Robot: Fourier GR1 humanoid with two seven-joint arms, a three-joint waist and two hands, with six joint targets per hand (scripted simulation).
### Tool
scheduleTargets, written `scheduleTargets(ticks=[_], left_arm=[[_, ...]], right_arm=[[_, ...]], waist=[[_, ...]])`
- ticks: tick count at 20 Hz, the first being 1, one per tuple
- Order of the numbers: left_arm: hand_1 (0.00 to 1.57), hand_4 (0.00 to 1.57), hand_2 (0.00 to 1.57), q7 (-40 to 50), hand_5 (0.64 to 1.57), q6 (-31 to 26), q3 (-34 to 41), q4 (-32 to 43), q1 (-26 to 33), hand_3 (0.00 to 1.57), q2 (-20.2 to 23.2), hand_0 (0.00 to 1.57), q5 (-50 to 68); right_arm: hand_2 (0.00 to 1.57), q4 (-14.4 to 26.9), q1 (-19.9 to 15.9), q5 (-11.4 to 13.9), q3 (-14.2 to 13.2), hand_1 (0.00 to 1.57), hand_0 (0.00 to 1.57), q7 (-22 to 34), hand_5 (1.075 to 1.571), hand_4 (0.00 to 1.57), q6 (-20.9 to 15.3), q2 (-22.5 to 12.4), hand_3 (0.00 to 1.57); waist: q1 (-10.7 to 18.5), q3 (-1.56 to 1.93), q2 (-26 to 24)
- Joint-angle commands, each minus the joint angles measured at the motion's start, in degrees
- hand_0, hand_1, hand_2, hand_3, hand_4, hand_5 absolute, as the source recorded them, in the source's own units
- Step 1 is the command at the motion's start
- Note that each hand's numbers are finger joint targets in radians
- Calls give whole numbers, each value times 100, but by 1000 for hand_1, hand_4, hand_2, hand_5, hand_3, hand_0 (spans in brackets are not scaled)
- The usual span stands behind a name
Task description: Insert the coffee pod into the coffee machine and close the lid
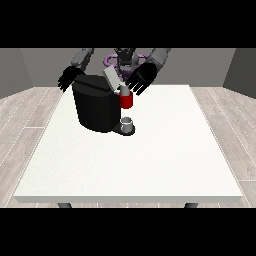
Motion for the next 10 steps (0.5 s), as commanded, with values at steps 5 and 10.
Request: scheduleTargets(ticks=[5, 10], left_arm=[[1184, 488, 1248, 72, 1571, 12, 45, 72, -137, 1186, 137, 1184, -110], [1249, 480, 1282, 76, 1571, 57, 36, 123, -57, 1181, -65, 1249, -116]], right_arm=[[0, 41, -41, -107, -125, 0, 0, -307, 1571, 499, 149, -98, 0], [0, 25, 134, 41, 88, 0, 0, -360, 1571, 448, 1, 128, 0]], waist=[[-19, 0, 217], [-34, -1, 216]])
